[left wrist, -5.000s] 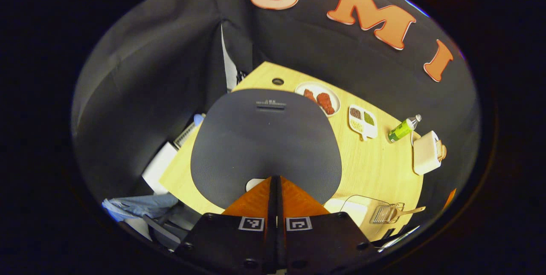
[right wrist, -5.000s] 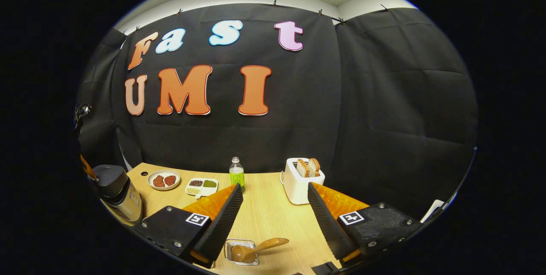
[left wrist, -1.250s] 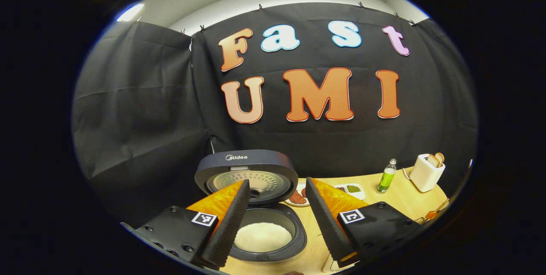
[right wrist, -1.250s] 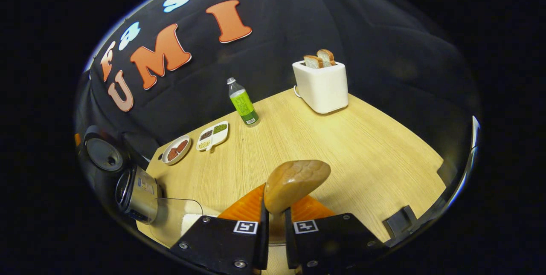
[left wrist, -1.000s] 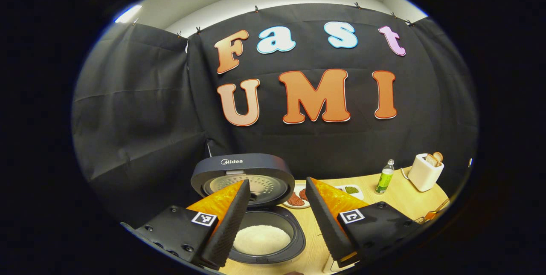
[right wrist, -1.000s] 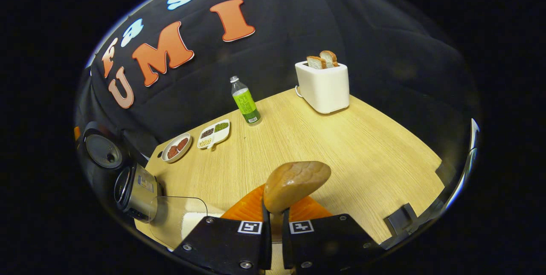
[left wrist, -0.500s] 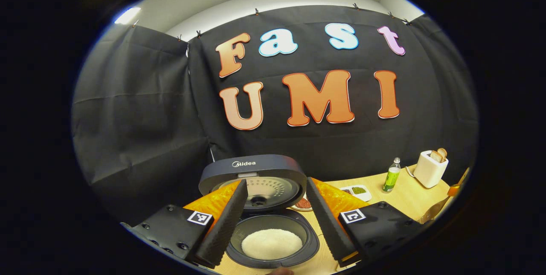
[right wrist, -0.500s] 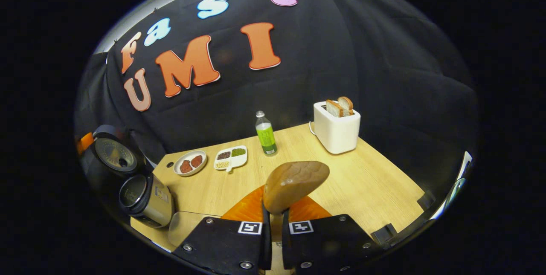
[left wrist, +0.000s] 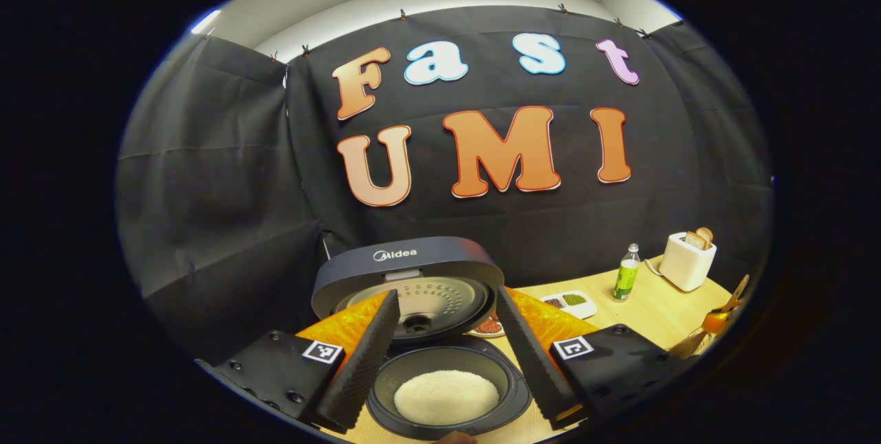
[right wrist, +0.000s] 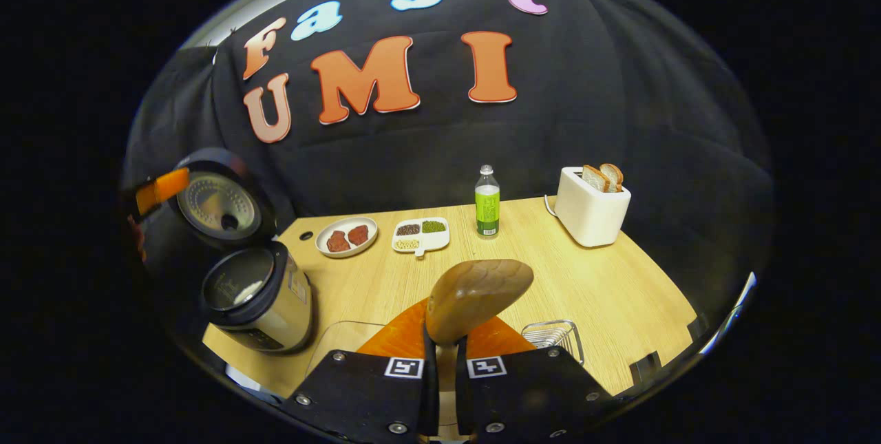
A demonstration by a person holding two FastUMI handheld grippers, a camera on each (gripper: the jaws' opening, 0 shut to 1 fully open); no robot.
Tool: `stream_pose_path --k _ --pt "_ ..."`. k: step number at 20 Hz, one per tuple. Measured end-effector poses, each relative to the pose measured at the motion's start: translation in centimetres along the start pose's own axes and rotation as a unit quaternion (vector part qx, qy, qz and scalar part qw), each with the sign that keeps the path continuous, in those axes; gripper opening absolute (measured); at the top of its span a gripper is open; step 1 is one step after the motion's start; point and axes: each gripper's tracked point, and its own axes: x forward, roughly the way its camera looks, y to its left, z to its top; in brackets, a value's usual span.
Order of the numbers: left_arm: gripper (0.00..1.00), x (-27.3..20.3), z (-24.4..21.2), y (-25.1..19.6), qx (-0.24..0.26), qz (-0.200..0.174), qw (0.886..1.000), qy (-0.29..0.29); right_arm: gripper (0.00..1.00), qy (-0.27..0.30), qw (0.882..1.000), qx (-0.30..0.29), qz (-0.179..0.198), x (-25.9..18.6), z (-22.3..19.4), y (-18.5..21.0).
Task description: Close the left gripper, press the button to open the rice cooker; take a wooden spoon from the chopstick holder with the right hand, scoop a spoonful of rice and pour it into the rice cooker, then put the wooden spoon back into the chopstick holder.
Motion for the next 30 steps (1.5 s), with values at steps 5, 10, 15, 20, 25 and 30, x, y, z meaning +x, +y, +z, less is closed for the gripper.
stream_pose_path --k 5,10,15,20,25,30 --pt "0.88 0.1 -1.9 1.6 0.016 -0.007 1.000 0.011 0.09 0.021 0.996 -0.066 -0.047 2.2 -4.4 1.0" --pt "0.95 0.0 -2.9 2.6 0.013 -0.009 1.000 0.025 0.08 0.021 0.989 -0.117 -0.090 2.7 -7.6 1.6" --pt "0.95 0.7 -3.7 1.9 0.016 -0.027 0.999 0.044 0.08 -0.001 0.990 -0.105 -0.099 3.0 -8.2 2.7" --pt "0.95 0.5 -2.7 0.7 0.036 -0.044 0.998 0.027 0.08 -0.006 0.996 -0.026 -0.089 3.0 -8.3 3.4" --pt "0.96 0.4 -2.9 1.7 0.033 -0.035 0.998 0.033 0.08 0.007 0.999 0.022 -0.027 3.4 -8.5 7.9" --pt "0.96 0.0 -2.3 3.0 0.043 -0.024 0.998 0.029 0.08 0.028 0.996 0.079 0.028 3.7 -8.7 10.8"
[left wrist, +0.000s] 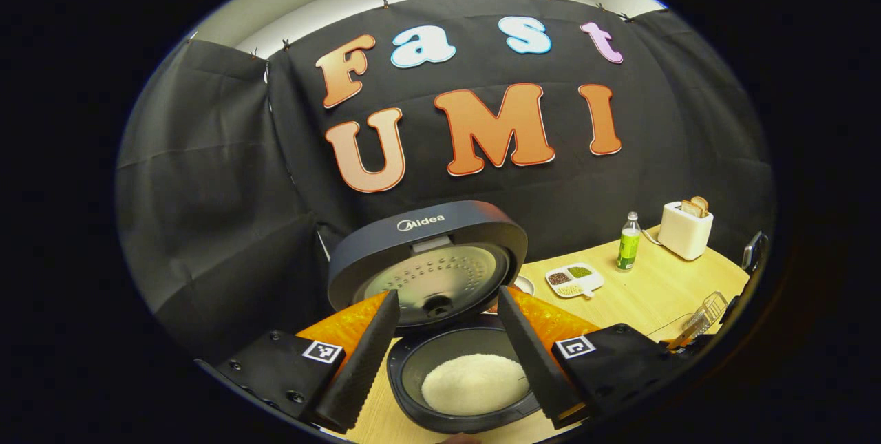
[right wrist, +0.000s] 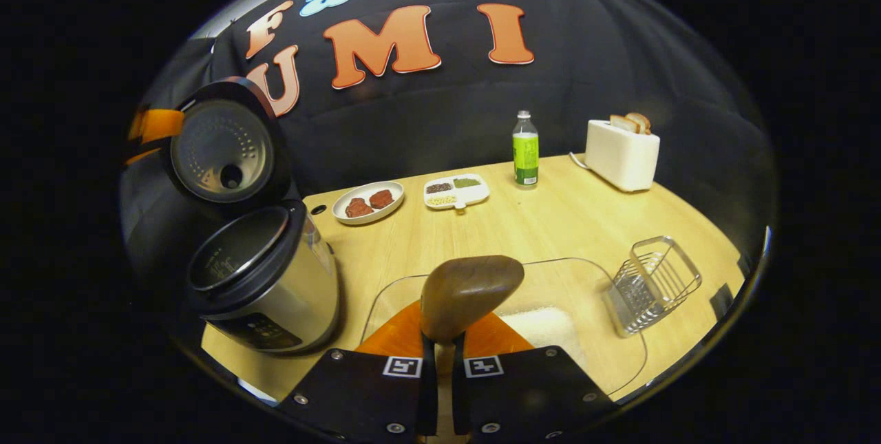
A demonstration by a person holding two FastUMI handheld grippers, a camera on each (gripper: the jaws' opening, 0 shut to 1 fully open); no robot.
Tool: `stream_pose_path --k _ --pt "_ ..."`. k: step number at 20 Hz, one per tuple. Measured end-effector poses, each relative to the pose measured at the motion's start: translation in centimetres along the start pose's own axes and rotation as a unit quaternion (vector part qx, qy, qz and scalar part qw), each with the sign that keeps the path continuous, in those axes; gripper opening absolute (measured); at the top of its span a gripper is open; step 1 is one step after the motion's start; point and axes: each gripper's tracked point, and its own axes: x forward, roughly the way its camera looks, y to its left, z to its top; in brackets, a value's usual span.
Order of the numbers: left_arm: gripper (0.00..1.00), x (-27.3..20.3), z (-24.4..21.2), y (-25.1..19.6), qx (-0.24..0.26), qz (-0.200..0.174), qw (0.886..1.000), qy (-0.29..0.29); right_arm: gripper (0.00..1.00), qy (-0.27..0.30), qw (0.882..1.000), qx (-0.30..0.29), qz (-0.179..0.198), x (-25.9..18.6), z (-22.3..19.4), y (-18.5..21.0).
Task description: Close the left gripper, press the button to open the rice cooker; take a wooden spoon from the chopstick holder with the right hand, scoop a spoonful of rice and pour it into the rice cooker, then put the wooden spoon back into the chopstick holder.
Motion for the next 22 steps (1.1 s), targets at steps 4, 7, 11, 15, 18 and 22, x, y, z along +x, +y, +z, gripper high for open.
stream_pose_path --k 4,7,11,15,18,22 --pt "0.96 -0.5 0.1 0.5 0.001 -0.001 1.000 0.003 0.08 0.047 0.993 0.102 0.030 0.8 -0.3 -0.3" --pt "0.96 -0.6 0.6 0.5 -0.001 -0.005 1.000 0.001 0.08 0.073 0.978 0.187 0.057 1.1 0.2 -1.1" --pt "0.96 -0.5 1.1 -0.2 0.004 -0.011 1.000 -0.004 0.08 0.087 0.962 0.240 0.095 1.2 0.5 -1.6" --pt "0.96 -0.3 1.5 -1.4 0.004 -0.022 1.000 -0.009 0.08 0.094 0.936 0.318 0.120 1.2 0.8 -2.9" --pt "0.96 -0.2 1.7 -1.9 -0.004 -0.025 1.000 -0.009 0.08 0.092 0.909 0.383 0.133 0.6 1.5 -3.9" --pt "0.96 -0.1 2.2 -2.2 -0.014 -0.018 1.000 -0.016 0.08 0.081 0.886 0.432 0.149 -0.4 3.3 -6.0"
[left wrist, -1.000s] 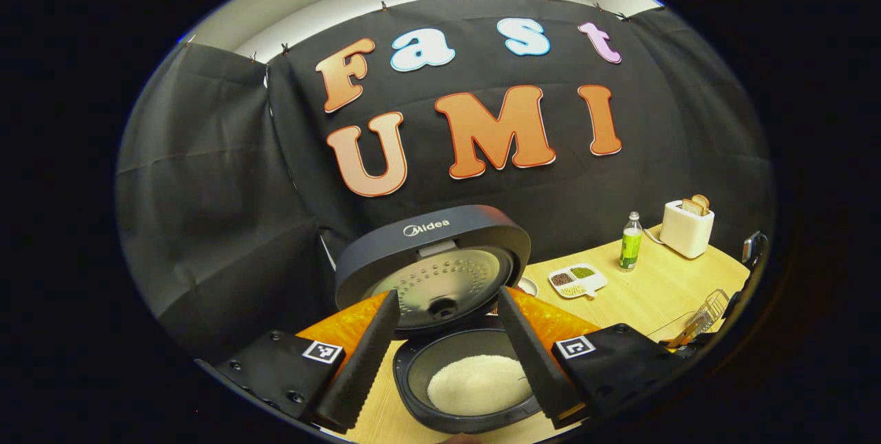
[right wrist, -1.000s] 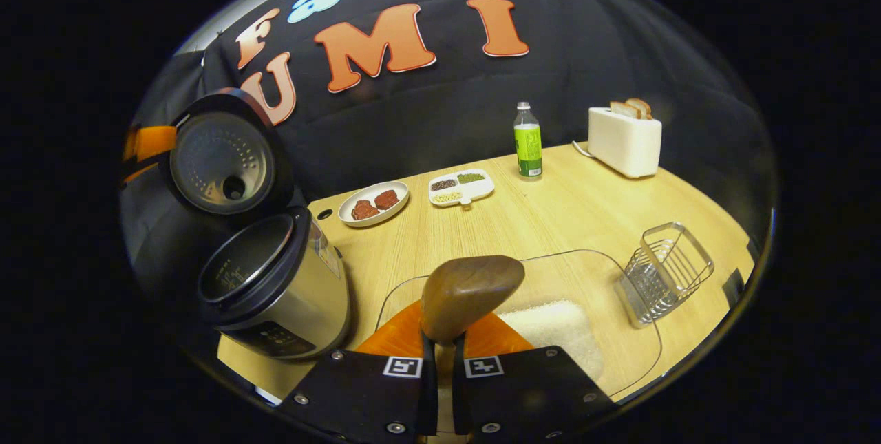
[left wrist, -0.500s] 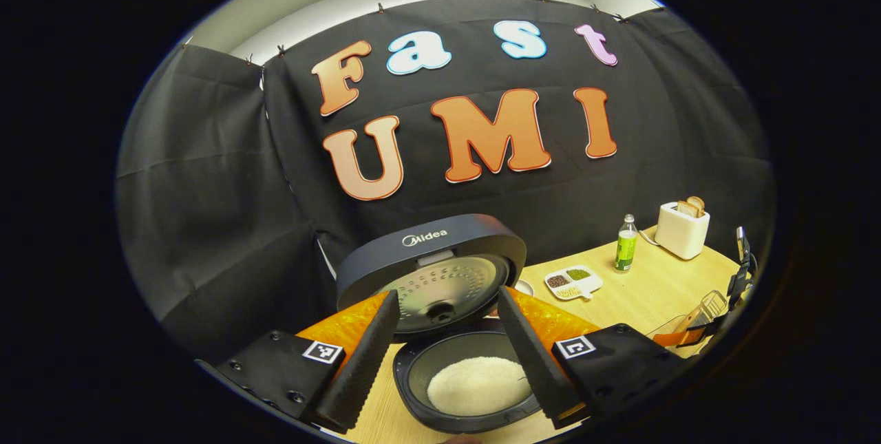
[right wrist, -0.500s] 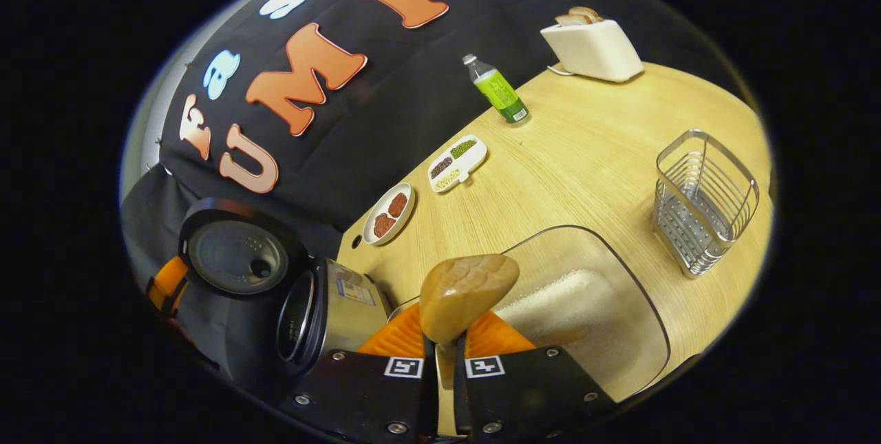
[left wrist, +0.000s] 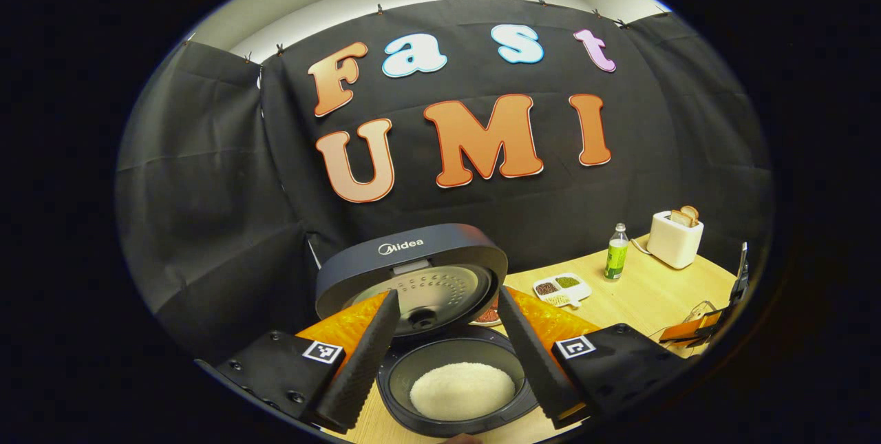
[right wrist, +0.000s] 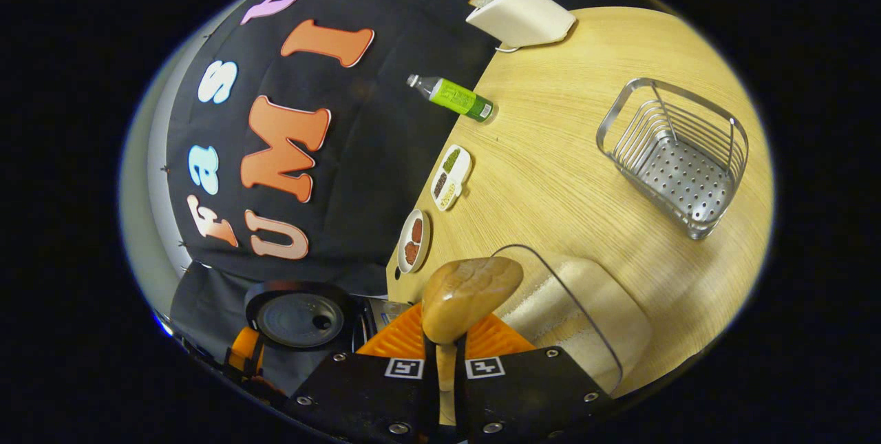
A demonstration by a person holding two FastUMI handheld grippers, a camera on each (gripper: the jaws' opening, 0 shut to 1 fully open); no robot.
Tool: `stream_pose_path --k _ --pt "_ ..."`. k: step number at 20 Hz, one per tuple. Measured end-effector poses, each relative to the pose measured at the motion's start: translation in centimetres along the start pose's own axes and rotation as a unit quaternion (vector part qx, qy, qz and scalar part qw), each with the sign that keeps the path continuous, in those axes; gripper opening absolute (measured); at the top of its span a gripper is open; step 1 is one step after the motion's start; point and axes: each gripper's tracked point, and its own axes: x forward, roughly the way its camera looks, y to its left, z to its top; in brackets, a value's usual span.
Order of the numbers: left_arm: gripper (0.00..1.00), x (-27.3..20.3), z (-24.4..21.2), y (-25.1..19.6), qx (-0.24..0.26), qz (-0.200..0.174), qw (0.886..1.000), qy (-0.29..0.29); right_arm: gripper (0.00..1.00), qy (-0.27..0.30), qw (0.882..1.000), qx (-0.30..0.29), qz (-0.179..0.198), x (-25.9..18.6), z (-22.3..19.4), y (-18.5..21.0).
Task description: Close the left gripper, press the button to open the rice cooker; take a wooden spoon from the chopstick holder with the right hand, scoop a spoonful of rice and pour it into the rice cooker, then put the wooden spoon back into the chopstick holder.
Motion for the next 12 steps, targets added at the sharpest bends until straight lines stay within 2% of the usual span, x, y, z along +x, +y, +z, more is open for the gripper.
stream_pose_path --k 5,12 --pt "0.96 -0.1 0.7 0.2 -0.017 0.023 1.000 -0.011 0.08 -0.003 0.995 0.073 0.063 -1.9 4.2 2.9" --pt "0.96 -0.5 1.1 2.3 -0.037 0.065 0.997 -0.026 0.08 0.021 0.975 0.169 0.144 -1.5 6.6 8.9"
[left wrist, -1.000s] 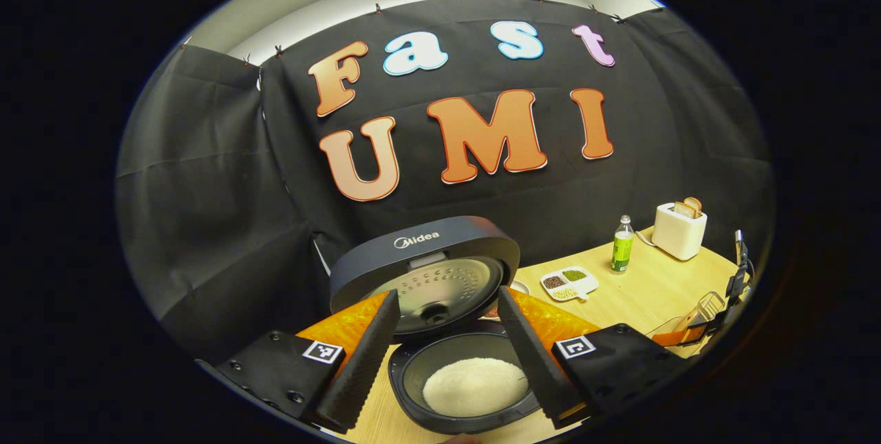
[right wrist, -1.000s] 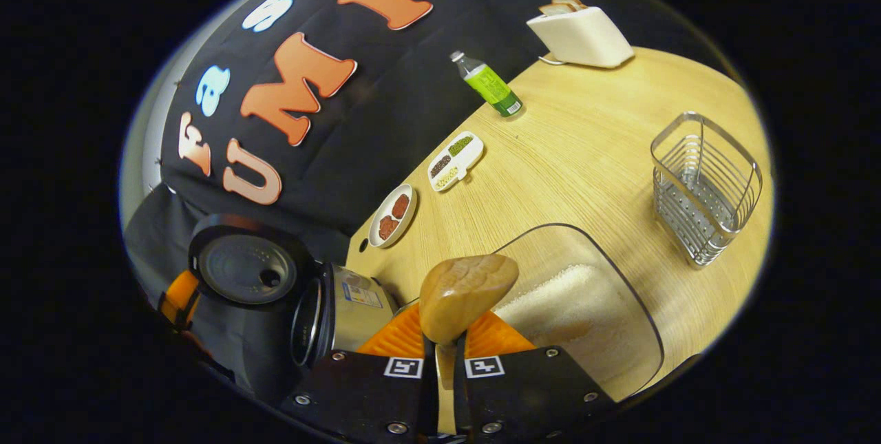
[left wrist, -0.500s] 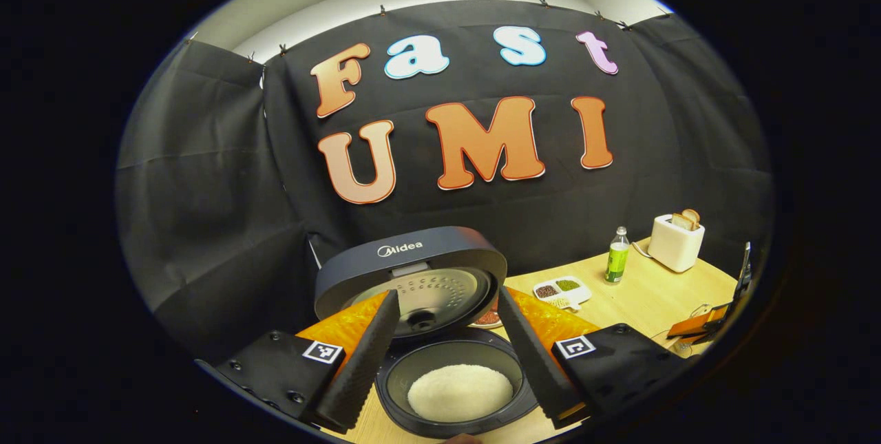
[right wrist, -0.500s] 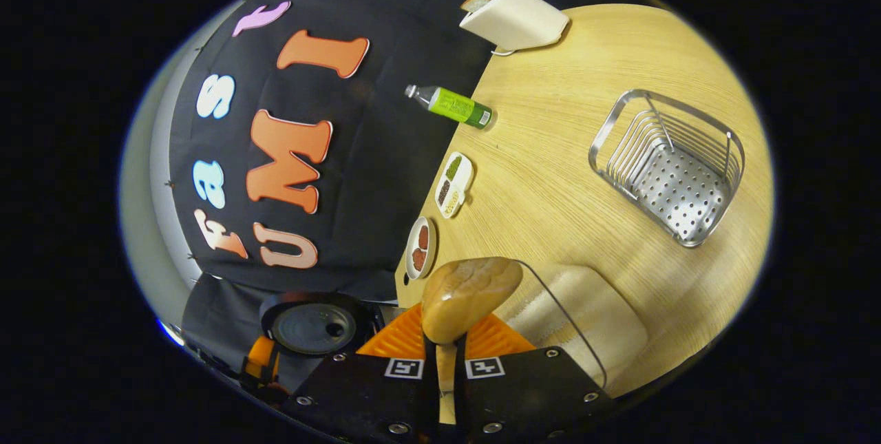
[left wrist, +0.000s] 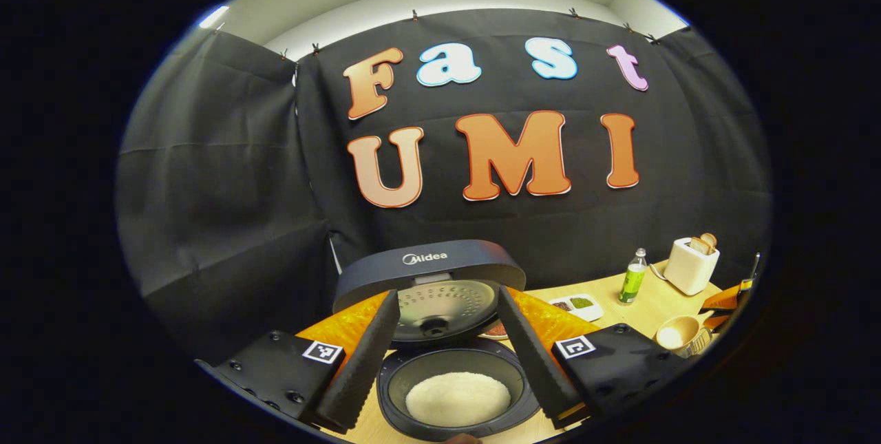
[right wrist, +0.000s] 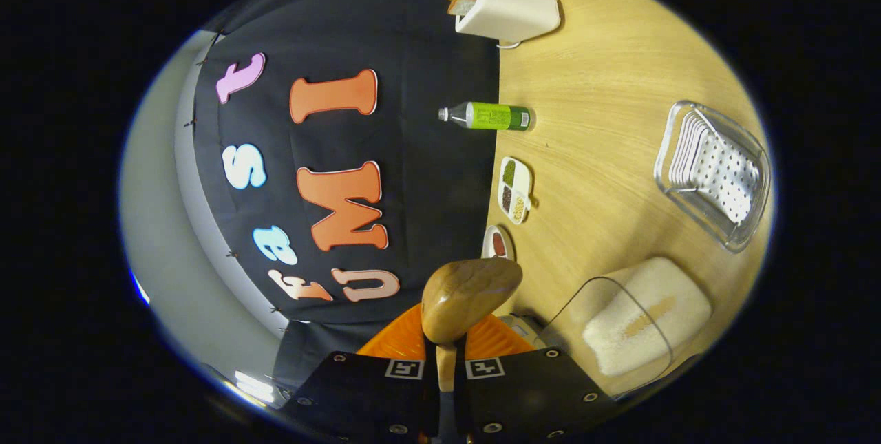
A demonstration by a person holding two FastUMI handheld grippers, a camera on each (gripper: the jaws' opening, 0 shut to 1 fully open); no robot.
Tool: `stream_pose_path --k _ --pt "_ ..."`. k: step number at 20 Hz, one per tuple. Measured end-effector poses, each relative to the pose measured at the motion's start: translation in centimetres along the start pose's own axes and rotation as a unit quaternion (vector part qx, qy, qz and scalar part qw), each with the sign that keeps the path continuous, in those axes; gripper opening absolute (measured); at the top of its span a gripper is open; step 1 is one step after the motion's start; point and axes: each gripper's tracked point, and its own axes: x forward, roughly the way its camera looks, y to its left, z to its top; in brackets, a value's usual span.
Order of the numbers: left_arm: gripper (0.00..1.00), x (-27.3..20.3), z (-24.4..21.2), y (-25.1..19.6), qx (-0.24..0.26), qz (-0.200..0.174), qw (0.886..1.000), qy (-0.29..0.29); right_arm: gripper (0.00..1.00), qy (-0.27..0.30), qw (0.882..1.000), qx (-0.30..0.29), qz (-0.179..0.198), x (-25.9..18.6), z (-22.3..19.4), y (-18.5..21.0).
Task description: Close the left gripper, press the button to open the rice cooker; take a wooden spoon from the chopstick holder with the right hand, scoop a spoonful of rice and pour it into the rice cooker, then put the wooden spoon back into the chopstick holder.
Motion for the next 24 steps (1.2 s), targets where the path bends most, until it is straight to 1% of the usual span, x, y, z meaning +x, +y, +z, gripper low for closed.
stream_pose_path --k 2,3,6,10,16,18,21,22,24 --pt "0.96 -0.2 0.1 0.9 -0.006 0.013 1.000 -0.004 0.07 0.018 1.000 0.022 0.009 1.5 -1.1 1.1" --pt "0.88 -0.5 0.1 1.6 -0.009 0.022 1.000 -0.005 0.07 0.029 0.999 0.022 0.010 2.4 -1.9 1.6" --pt "0.88 -1.1 -0.1 3.8 -0.014 0.046 0.999 -0.005 0.08 0.061 0.998 -0.001 0.006 5.1 -4.7 3.3" --pt "0.89 -2.5 -0.5 7.7 -0.011 0.088 0.996 -0.005 0.08 0.100 0.995 -0.026 0.005 8.4 -7.9 5.4" --pt "0.88 -4.5 -2.4 11.9 -0.023 0.136 0.990 0.010 0.08 0.143 0.986 -0.078 -0.018 12.8 -13.1 6.5" --pt "0.88 -4.9 -2.9 12.9 -0.024 0.147 0.989 0.015 0.07 0.148 0.982 -0.113 -0.028 14.0 -14.4 6.6" --pt "0.88 -5.3 -3.5 14.1 -0.029 0.160 0.987 0.021 0.08 0.151 0.971 -0.183 -0.038 15.4 -16.0 6.9" --pt "0.88 -5.3 -3.7 14.2 -0.031 0.161 0.986 0.023 0.08 0.147 0.966 -0.211 -0.040 15.6 -16.4 7.1" --pt "0.88 -5.1 -4.1 14.7 -0.033 0.166 0.985 0.026 0.08 0.134 0.949 -0.281 -0.045 16.2 -17.0 7.2"
